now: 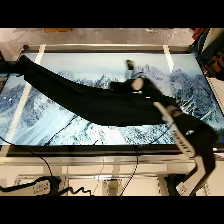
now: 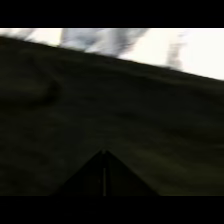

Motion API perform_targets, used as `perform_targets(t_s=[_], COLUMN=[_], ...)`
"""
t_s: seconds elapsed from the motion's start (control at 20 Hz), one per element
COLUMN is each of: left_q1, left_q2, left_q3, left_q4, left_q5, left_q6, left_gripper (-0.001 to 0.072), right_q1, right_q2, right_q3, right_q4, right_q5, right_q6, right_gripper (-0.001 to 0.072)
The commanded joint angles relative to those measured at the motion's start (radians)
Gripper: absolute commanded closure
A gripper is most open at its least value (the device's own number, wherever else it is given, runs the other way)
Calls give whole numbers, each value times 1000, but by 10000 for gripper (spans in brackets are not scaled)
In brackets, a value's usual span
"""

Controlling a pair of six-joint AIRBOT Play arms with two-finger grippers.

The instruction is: Fold the clothes and pants, and hang the long-sleeved shirts on hangers.

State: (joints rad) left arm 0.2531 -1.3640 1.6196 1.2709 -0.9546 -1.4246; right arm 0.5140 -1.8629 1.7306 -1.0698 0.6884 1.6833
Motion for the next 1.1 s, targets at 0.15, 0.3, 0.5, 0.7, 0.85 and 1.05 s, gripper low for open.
perform_targets(t_s=[0.15, 0.3, 0.5, 0.7, 0.85, 1.05], left_q1=[0, 0, -9, -36, -98, -257], left_q2=[69, 69, 68, 62, 6, -135], left_q3=[-1, -1, -1, -19, -24, -24], left_q4=[-34, -95, -105, -105, -105, -115], left_q5=[-69, -69, -69, -69, -68, -16], left_q6=[-11, -11, -11, -11, 55, 158], left_gripper=[674, 673, 674, 674, 674, 674], right_q1=[312, 383, 401, 317, 201, 8], right_q2=[-200, -241, -266, -241, -178, -50], right_q3=[305, 311, 311, 311, 311, 311], right_q4=[89, 107, 100, 59, 32, -28], right_q5=[-107, -175, -116, -30, 130, 396], right_q6=[100, 162, 170, 149, -5, -119], right_gripper=[683, 684, 683, 681, 680, 680])
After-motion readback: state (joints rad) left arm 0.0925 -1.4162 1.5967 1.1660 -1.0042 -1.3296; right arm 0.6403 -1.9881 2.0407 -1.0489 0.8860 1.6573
